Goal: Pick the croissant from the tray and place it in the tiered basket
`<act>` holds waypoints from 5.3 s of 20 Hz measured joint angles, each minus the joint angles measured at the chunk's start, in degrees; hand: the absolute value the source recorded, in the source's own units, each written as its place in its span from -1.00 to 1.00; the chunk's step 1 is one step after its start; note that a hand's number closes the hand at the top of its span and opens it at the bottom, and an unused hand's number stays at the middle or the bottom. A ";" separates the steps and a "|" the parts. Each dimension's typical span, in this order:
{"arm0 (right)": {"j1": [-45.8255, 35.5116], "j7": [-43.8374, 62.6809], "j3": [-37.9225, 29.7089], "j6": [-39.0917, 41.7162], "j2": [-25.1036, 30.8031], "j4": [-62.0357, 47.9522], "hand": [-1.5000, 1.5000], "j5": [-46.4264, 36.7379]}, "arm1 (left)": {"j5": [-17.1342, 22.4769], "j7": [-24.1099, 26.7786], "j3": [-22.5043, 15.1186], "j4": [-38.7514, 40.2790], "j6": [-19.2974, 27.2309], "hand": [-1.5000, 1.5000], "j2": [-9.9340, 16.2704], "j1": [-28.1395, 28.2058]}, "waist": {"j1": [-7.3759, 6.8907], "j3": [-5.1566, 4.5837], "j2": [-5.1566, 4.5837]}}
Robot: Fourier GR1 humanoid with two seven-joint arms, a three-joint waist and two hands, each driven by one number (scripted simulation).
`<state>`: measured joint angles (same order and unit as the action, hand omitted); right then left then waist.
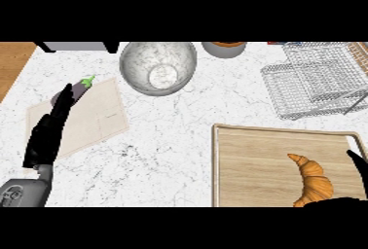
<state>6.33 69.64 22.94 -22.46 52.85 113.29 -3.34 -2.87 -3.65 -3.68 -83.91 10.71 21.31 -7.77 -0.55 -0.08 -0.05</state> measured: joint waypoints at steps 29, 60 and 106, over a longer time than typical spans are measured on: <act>-7.60 -4.80 4.99 7.56 -10.68 -14.79 1.00 -3.59 | -2.07 -0.06 2.56 -0.68 -2.39 0.00 -1.87 0.70 | 0.55 -0.89 0.52; -42.09 -11.19 5.89 15.42 -27.69 3.11 1.00 -33.44 | -3.22 0.68 4.70 1.19 -3.77 0.00 -2.71 -0.22 | 0.62 0.02 0.28; -57.01 -66.05 -24.81 28.58 -15.35 -62.26 -1.00 -33.78 | -6.24 -0.60 6.58 -0.55 -6.05 0.00 -5.83 -0.63 | -0.59 -0.65 0.22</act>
<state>-50.68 3.60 -1.87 6.12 37.50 51.03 -37.11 -9.10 -4.26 2.89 -84.46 4.67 15.47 -8.40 -1.14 -0.73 0.17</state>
